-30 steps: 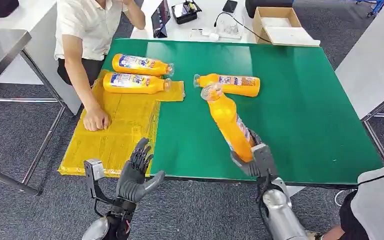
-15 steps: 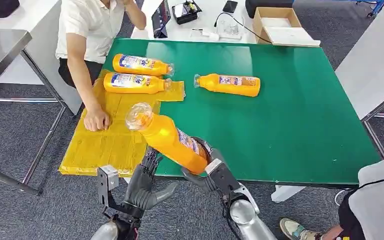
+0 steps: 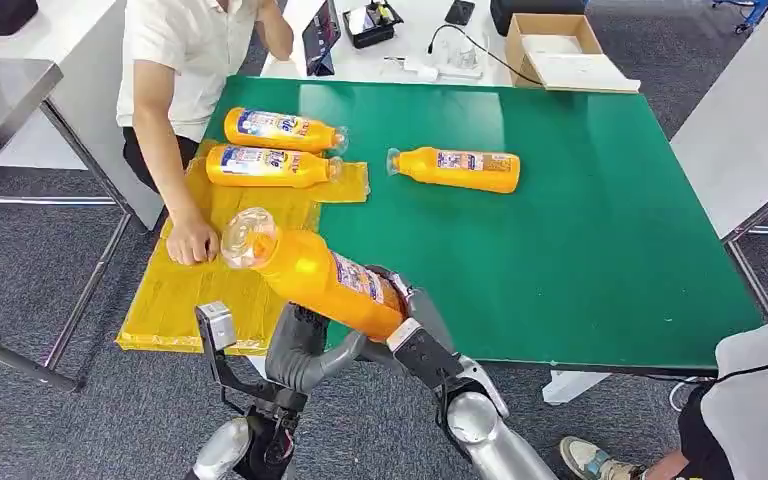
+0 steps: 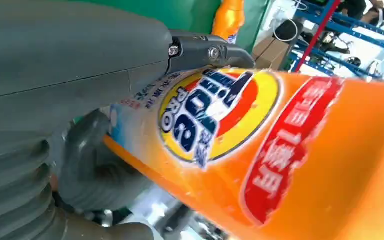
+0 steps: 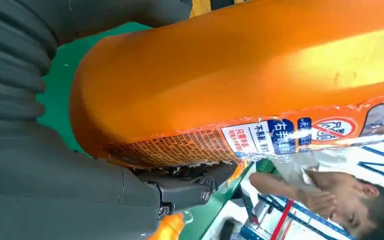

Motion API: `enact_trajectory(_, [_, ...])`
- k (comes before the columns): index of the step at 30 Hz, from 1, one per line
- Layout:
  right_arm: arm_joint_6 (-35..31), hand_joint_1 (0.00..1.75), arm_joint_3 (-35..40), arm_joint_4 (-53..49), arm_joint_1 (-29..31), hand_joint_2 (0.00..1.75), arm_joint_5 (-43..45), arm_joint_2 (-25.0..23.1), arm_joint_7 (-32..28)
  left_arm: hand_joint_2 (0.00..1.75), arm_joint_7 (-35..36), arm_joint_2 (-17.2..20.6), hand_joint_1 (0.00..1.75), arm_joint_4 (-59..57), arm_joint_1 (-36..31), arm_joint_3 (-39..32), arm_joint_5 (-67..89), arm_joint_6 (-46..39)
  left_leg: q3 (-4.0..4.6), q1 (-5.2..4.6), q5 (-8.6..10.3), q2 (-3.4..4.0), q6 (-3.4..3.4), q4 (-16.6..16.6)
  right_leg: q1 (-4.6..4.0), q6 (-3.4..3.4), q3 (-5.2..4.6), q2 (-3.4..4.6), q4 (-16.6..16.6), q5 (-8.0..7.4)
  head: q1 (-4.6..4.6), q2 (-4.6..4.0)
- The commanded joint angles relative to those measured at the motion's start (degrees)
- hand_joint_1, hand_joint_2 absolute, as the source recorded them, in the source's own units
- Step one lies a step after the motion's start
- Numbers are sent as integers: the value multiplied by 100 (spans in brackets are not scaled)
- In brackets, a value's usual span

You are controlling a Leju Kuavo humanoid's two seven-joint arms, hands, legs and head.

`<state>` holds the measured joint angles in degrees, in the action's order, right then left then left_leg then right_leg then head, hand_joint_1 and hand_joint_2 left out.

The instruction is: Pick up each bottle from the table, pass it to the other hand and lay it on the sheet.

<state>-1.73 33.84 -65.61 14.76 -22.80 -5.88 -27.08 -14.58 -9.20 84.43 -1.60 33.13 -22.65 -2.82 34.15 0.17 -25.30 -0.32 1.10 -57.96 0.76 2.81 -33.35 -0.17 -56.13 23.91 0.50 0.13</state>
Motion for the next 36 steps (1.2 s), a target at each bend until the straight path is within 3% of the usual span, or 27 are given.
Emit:
enact_trajectory(1, [79,175,590,873,300,175,4,58,14,175,-122,-39,0,279,-50,-103,-354,-317,-14,3,-5,8,-4,1,-4,-8,13,7,3,2,2,0])
enact_trajectory(9, [225,175,927,1050,528,175,-38,10,-31,175,-58,-21,0,-202,-330,19,-376,-362,-13,0,-2,2,-4,4,0,-7,13,2,3,2,2,0])
enact_trajectory(10, [264,175,967,1040,549,175,-34,13,-38,175,-104,-32,26,-240,-354,11,-358,-380,-22,0,-4,3,-6,6,-1,-12,20,3,3,4,2,0])
enact_trajectory(11, [401,175,1038,1023,592,175,28,12,-56,175,-141,-47,164,-304,-421,31,-502,-161,-18,1,-3,1,-5,4,-1,-11,18,0,3,4,2,0])
enact_trajectory(12, [498,175,1119,1032,655,175,50,7,-56,175,-61,-72,175,-372,-440,-60,-776,37,-12,0,-1,-2,-4,3,-1,-8,12,-3,2,3,2,0])
enact_trajectory(24, [940,175,1093,1029,748,175,521,66,-4,175,-193,-51,175,-301,-448,-51,-809,385,-17,1,-3,-5,-5,3,-2,-9,17,-7,1,6,2,0])
enact_trajectory(25, [963,157,1098,1021,757,175,533,75,2,175,-203,-50,175,-298,-440,-57,-816,407,-9,1,-1,-3,-3,2,-2,-7,9,-5,2,3,2,0])
enact_trajectory(30, [1091,152,1122,1056,783,175,618,109,31,175,-240,-72,175,-256,-404,-94,-807,431,-16,2,-1,-8,-5,2,-2,-10,17,-10,3,5,0,0])
enact_trajectory(31, [1181,129,1116,1087,789,175,691,113,72,175,-251,-79,175,-242,-389,-117,-799,430,-21,3,-4,-6,-7,2,-4,-13,21,-8,1,8,2,0])
enact_trajectory(32, [1191,12,1128,1104,787,175,702,126,107,175,-276,-71,175,-223,-372,-138,-758,407,-7,1,0,-3,-4,2,-2,-7,7,-5,2,2,2,0])
enact_trajectory(33, [1141,0,1095,1093,738,175,716,135,96,175,-344,-64,175,-187,-342,-198,-709,341,-18,2,-4,-4,-6,1,-3,-11,17,-6,1,7,0,0])
enact_trajectory(34, [1128,0,1089,1077,705,175,717,153,94,175,-386,-53,175,-162,-333,-230,-647,279,-15,1,-2,-5,-5,3,-2,-9,15,-7,3,5,2,0])
enact_trajectory(35, [1043,0,1042,991,596,0,719,223,50,175,-455,-25,175,-110,-302,-328,-523,126,-9,2,0,-5,-4,3,-2,-7,9,-6,4,3,2,0])
enact_trajectory(36, [938,0,999,897,473,0,685,306,13,175,-465,26,175,-65,-281,-434,-479,61,-21,2,-4,-6,-6,4,-2,-11,21,-8,4,7,4,0])
